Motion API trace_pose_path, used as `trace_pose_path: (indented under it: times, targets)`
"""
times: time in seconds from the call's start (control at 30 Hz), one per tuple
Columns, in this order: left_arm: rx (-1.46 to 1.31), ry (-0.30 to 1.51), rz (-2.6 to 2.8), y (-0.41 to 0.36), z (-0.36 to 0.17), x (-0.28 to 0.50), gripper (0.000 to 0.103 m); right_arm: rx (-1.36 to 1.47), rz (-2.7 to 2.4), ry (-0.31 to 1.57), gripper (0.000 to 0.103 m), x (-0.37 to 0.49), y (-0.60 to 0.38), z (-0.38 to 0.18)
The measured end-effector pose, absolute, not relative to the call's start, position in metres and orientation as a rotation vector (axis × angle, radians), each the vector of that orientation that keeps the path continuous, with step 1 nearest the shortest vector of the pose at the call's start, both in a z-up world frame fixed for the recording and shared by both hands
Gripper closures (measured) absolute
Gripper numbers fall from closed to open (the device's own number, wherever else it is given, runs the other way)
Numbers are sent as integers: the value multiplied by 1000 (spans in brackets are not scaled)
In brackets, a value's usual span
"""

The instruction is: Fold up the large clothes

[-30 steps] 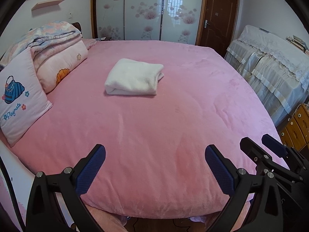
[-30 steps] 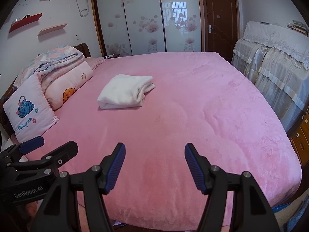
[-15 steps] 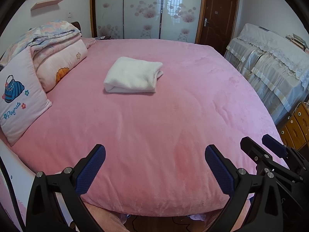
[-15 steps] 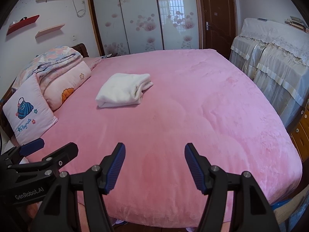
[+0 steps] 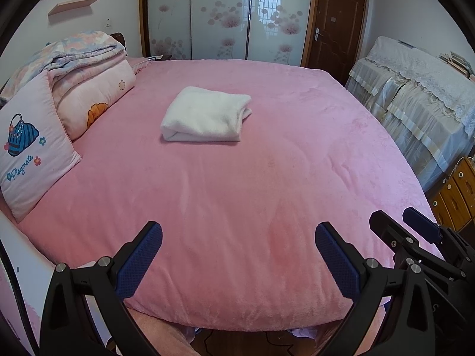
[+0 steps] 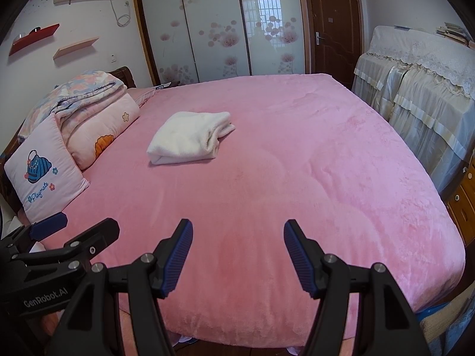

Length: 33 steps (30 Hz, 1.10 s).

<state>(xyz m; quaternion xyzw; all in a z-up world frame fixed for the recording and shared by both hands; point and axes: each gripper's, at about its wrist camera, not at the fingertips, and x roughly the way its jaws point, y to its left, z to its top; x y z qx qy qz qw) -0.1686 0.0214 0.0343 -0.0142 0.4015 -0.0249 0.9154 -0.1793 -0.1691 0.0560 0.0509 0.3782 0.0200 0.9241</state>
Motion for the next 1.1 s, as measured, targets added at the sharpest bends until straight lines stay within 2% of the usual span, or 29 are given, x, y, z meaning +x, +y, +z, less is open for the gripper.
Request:
trace_pose_path:
  times: [1.1]
  targets:
    - [-33, 840, -58, 18, 33, -170, 1, 114, 31, 788, 39, -181, -169, 49]
